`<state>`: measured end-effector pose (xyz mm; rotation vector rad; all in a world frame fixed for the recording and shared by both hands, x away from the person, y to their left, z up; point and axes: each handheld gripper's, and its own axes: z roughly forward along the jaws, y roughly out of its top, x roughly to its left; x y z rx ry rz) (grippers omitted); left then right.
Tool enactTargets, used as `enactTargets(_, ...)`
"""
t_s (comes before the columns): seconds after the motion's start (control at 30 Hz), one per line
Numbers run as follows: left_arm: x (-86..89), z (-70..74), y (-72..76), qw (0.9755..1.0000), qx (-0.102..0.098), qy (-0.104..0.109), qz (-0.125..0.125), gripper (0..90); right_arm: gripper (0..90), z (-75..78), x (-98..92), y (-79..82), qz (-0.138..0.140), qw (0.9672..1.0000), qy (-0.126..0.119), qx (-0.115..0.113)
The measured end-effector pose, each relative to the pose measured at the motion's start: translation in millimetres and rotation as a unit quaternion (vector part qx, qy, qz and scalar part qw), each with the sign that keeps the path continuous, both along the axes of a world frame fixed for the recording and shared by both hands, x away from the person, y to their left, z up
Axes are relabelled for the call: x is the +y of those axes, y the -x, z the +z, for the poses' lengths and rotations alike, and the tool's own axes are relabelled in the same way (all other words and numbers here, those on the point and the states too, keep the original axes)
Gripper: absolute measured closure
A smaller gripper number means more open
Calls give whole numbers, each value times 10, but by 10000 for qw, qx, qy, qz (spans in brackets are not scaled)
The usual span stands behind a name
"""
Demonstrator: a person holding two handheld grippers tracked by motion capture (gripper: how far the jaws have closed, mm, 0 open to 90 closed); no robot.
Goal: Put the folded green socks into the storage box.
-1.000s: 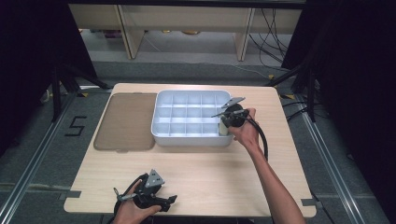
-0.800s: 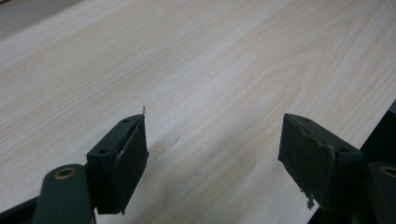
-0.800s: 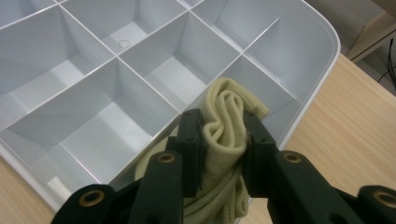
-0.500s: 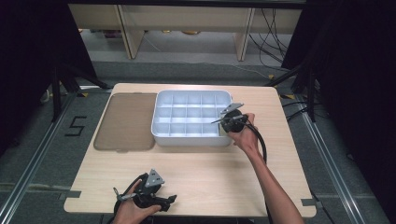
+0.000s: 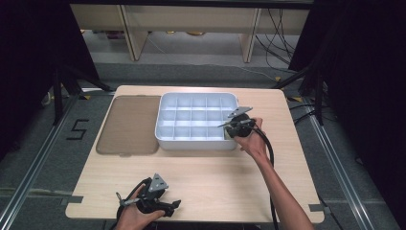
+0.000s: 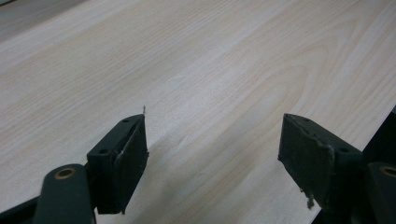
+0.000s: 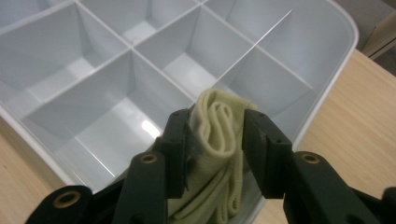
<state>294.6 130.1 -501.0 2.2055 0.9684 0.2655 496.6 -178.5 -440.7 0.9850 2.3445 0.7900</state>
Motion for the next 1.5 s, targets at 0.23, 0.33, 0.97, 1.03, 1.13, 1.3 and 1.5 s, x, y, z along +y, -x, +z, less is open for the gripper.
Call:
enactTargets(0.23,4,0,1,10000,7,23,94,232,767,300,-131,-15,-31,9985,-513,-171)
enactTargets(0.33,5,2,-6,10000,-25,-46,-8,232,807,296,-131,-37,-87,9986,-514,-79)
enactTargets(0.97,6,-9,4,10000,35,-25,89,232,850,-94,129,-120,-106,9960,171,872)
enactTargets(1.03,-1,-11,9,9999,59,6,84,232,849,-103,129,-131,-112,9950,180,973)
enactTargets(1.13,-4,-9,13,10000,31,-59,55,232,849,-124,134,-150,-158,9934,208,1113)
enactTargets(1.3,-3,-9,14,9999,43,2,93,232,848,-151,130,-171,-131,9919,247,1237)
enactTargets(1.5,-17,-21,24,10000,37,6,61,232,838,-159,117,-193,-165,9907,167,1338)
